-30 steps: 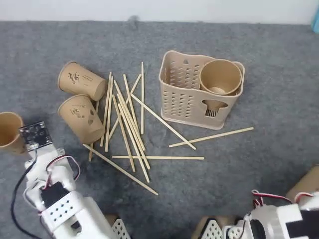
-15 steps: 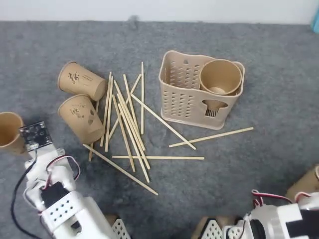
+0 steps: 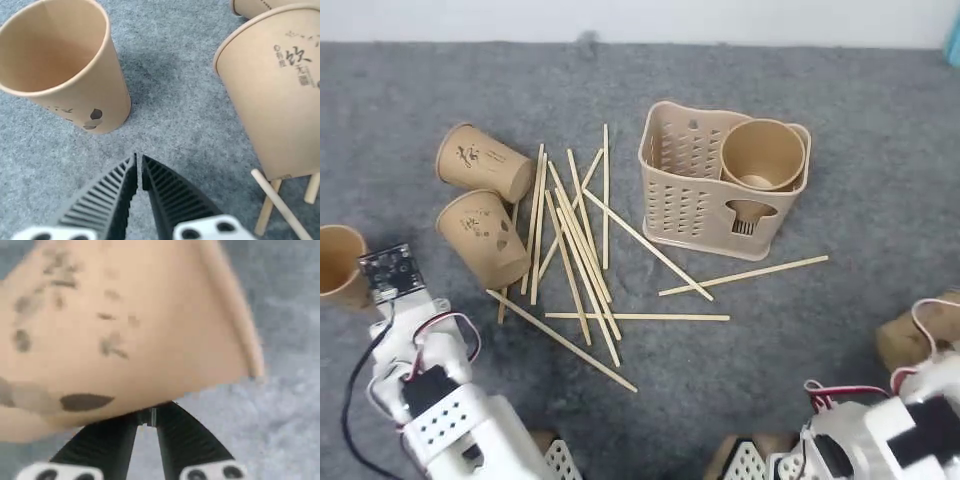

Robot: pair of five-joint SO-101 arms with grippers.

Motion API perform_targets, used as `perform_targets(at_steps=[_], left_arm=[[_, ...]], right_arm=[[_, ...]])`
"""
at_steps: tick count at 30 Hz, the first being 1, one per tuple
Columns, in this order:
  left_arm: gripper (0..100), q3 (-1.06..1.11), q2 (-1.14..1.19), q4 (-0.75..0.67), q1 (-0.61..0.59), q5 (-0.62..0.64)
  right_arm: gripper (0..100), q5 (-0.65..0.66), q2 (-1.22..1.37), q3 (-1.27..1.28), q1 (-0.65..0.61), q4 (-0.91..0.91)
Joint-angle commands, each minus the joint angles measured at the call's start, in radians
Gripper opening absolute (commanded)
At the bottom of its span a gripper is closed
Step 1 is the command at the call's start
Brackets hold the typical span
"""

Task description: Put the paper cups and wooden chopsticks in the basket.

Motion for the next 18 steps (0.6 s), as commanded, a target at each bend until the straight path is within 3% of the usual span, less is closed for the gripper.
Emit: perform_targets(at_steps=[1, 8, 14, 18], left_arm=[[2, -0.002, -0.015, -0.023, 0.006, -0.008], [2, -0.002, -0.015, -0.026, 0.006, -0.008], [2, -0.002, -0.015, -0.026, 0.006, -0.008], [2, -0.002, -0.015, -0.026, 0.006, -0.008]], right_arm=[[0.8, -0.054, -0.024, -0.009, -0.074, 0.044], [0.8, -0.158, -0.214, -0.006, -0.150, 0.074], [0.8, -0.158, -0.509, -0.083, -0.143, 0.219], [0.8, -0.164, -0.581, -0.164, -0.142, 0.153]])
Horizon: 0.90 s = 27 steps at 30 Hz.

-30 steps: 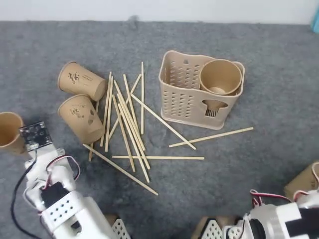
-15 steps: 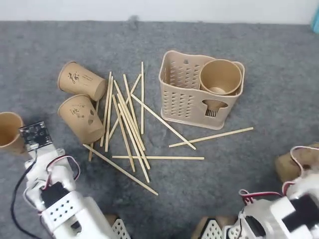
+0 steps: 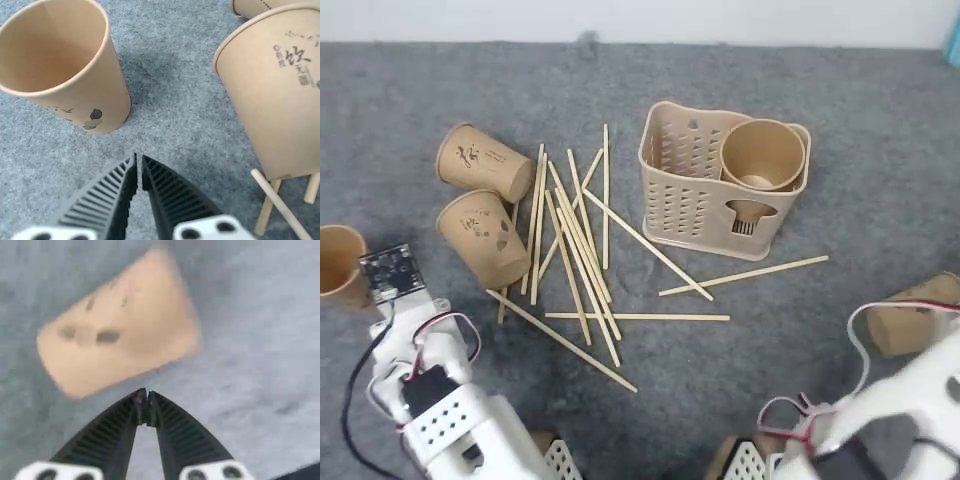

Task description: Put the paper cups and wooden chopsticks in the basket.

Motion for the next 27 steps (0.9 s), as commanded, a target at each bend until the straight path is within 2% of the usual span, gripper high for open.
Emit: perform_targets(at_steps=[1, 7, 17, 22, 27], left_arm=[[2, -0.002, -0.015, -0.026, 0.006, -0.008], [2, -0.002, -0.015, -0.026, 0.006, -0.008], [2, -0.002, -0.015, -0.026, 0.006, -0.008], [2, -0.002, -0.015, -0.026, 0.006, -0.008], [2, -0.002, -0.015, -0.026, 0.006, -0.008]], right_arm=[[0.8, -0.014, -0.059, -0.123, -0.005, -0.056], [0.8, -0.015, 0.159, -0.311, 0.010, -0.076], [0.8, -0.109, 0.816, -0.743, 0.051, -0.053], [0.8, -0.112, 1.036, -0.950, 0.008, 0.193], [0.9, -0.121, 1.116, -1.082, -0.070, 0.443]])
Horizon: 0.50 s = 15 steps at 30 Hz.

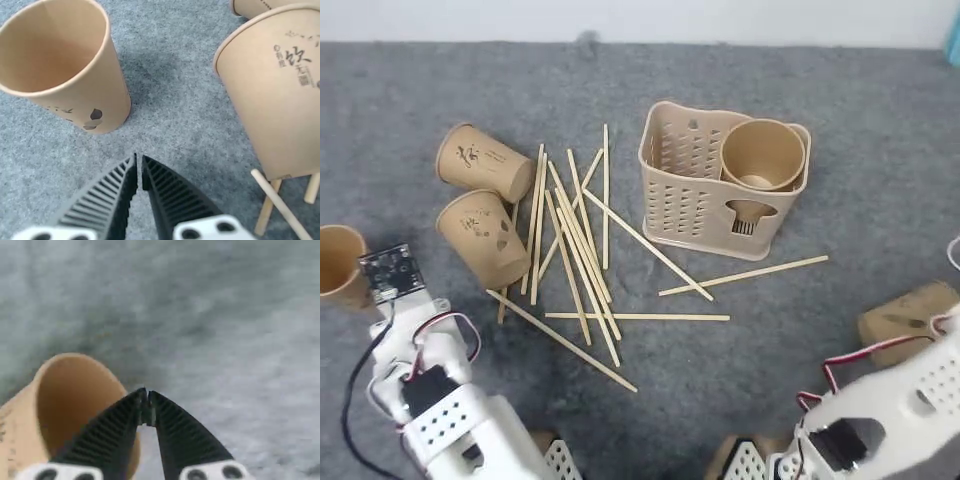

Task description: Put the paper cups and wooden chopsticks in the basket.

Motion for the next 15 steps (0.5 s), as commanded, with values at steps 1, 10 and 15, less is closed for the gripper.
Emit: perform_targets(at_steps=[1, 10, 15], left_arm=[[2, -0.002, -0.015, -0.026, 0.006, -0.008], [2, -0.002, -0.015, -0.026, 0.006, -0.008], [2, -0.002, -0.015, -0.026, 0.006, -0.008]], right_arm=[[0.9, -0.012, -0.010, -0.115, -0.067, 0.166], [0.9, -0.075, -0.094, -0.114, -0.154, 0.297], [0.9, -0.083, -0.163, -0.052, -0.160, 0.300]])
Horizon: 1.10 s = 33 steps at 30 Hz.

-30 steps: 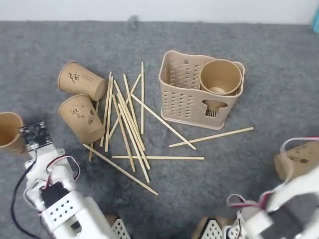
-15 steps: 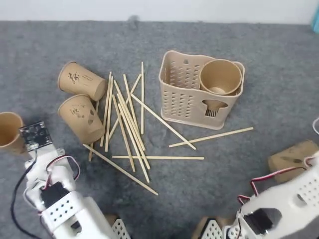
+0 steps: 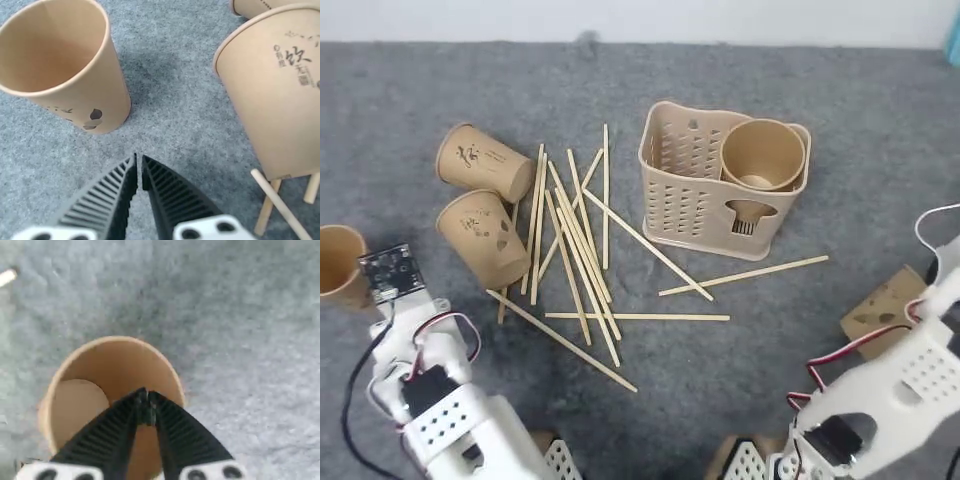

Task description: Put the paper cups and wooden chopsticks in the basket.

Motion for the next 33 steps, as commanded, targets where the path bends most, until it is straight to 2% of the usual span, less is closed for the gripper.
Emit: perform_targets(at_steps=[1, 23, 33], left_arm=[[2, -0.002, -0.015, -0.026, 0.006, -0.008], [2, -0.002, -0.015, -0.026, 0.006, -0.008], [2, -0.002, -0.015, -0.026, 0.006, -0.008]], right_arm=[[0.9, -0.006, -0.136, 0.052, -0.030, 0.044], [0.9, -0.014, -0.800, 0.770, -0.306, 0.031], [0.9, -0.005, -1.129, 0.766, -0.306, 0.016]])
